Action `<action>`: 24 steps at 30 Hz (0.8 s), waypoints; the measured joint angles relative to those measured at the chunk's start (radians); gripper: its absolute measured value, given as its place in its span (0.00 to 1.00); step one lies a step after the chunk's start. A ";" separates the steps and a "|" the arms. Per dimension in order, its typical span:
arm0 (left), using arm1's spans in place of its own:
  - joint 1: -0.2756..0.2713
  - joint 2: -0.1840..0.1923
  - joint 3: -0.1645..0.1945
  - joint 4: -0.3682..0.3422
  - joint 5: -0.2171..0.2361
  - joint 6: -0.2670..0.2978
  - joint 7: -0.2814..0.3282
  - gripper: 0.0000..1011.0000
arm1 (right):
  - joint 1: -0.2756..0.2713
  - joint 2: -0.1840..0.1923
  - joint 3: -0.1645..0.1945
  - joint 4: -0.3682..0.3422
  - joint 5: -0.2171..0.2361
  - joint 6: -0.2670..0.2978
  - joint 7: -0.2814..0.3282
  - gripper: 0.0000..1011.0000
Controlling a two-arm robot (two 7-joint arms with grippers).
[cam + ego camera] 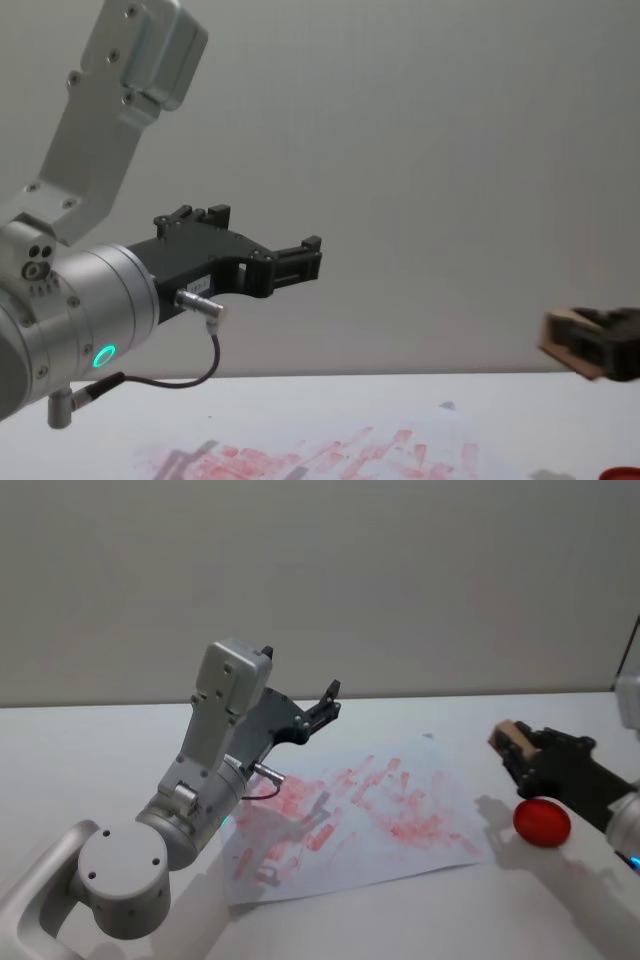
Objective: Use the one hand to pick up the stamp and affix it onto the A4 paper.
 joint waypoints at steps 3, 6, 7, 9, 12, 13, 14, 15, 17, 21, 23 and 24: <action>0.000 0.000 0.000 0.000 0.000 0.000 0.000 0.99 | -0.033 0.025 0.017 -0.025 0.022 0.014 -0.033 0.21; 0.000 0.000 0.000 0.000 0.000 0.000 0.000 0.99 | -0.061 0.045 0.030 -0.043 0.039 0.028 -0.061 0.21; 0.000 0.000 0.000 0.000 0.000 0.000 0.000 0.99 | -0.073 0.053 0.035 -0.049 0.045 0.034 -0.072 0.21; 0.000 0.000 0.000 0.000 0.000 0.000 0.000 0.99 | -0.086 0.062 0.041 -0.054 0.051 0.041 -0.082 0.21; 0.000 0.000 0.000 0.000 0.000 0.000 0.000 0.99 | -0.103 0.074 0.048 -0.060 0.058 0.050 -0.095 0.21; 0.000 0.000 0.000 0.000 0.000 0.000 0.000 0.99 | -0.106 0.077 0.049 -0.061 0.059 0.052 -0.097 0.21; 0.000 0.000 0.000 0.000 0.000 0.000 0.000 0.99 | -0.110 0.080 0.051 -0.061 0.060 0.055 -0.100 0.21; 0.000 0.000 0.000 0.000 0.000 0.000 0.000 0.99 | -0.114 0.083 0.053 -0.061 0.061 0.059 -0.102 0.21; 0.000 0.000 0.000 0.000 0.000 0.000 0.000 0.99 | -0.119 0.088 0.055 -0.061 0.061 0.065 -0.106 0.21; 0.000 0.000 0.000 0.000 0.000 0.000 0.000 0.99 | -0.122 0.090 0.056 -0.054 0.060 0.072 -0.108 0.21; 0.000 0.000 0.000 0.000 0.000 0.000 0.000 0.99 | -0.122 0.091 0.056 -0.049 0.057 0.075 -0.108 0.21; 0.000 0.000 0.000 0.000 0.000 0.000 0.000 0.99 | -0.121 0.091 0.056 -0.044 0.054 0.077 -0.107 0.21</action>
